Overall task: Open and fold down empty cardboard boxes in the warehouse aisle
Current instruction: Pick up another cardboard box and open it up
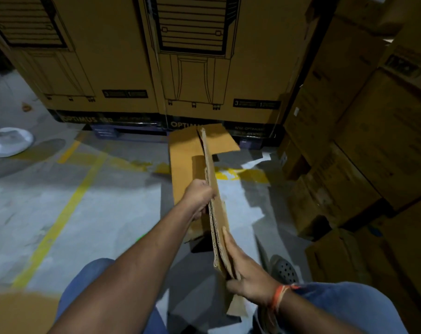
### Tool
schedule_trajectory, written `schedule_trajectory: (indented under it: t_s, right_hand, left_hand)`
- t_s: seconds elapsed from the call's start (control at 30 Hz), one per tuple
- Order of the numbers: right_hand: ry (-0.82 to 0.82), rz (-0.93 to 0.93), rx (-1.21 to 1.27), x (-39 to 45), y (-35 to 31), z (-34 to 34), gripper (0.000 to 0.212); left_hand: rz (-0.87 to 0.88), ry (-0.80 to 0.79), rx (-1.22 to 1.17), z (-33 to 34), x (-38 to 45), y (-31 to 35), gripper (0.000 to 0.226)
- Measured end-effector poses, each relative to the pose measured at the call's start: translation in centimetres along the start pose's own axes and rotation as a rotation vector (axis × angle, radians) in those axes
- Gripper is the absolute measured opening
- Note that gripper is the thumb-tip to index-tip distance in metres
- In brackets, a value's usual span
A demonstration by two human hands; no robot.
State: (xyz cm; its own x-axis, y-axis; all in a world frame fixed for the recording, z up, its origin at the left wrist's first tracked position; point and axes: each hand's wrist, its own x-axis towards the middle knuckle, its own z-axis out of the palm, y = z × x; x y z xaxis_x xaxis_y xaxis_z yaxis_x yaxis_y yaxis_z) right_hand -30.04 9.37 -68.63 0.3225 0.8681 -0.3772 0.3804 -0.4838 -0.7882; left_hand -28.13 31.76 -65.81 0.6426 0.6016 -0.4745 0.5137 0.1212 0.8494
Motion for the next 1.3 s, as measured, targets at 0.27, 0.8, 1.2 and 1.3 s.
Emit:
schedule_trajectory:
  t_s: [0.27, 0.8, 1.2, 1.3]
  right_hand:
    - [0.396, 0.128, -0.124, 2.2, 0.5, 0.6, 0.129]
    - [-0.235, 0.270, -0.653, 8.5, 3.6, 5.3, 0.101]
    - [-0.070, 0.526, -0.424, 16.8, 14.8, 3.1, 0.090]
    - [-0.079, 0.533, -0.445, 19.4, 17.2, 3.5, 0.091]
  left_hand:
    - [0.205, -0.104, -0.129, 1.4, 1.1, -0.2, 0.022]
    - [-0.116, 0.336, 0.204, -11.8, 5.8, -16.0, 0.037]
    - [0.002, -0.180, 0.987, -3.8, 13.4, -22.3, 0.082]
    - [0.033, -0.207, 1.019, -2.3, 15.4, -23.8, 0.080]
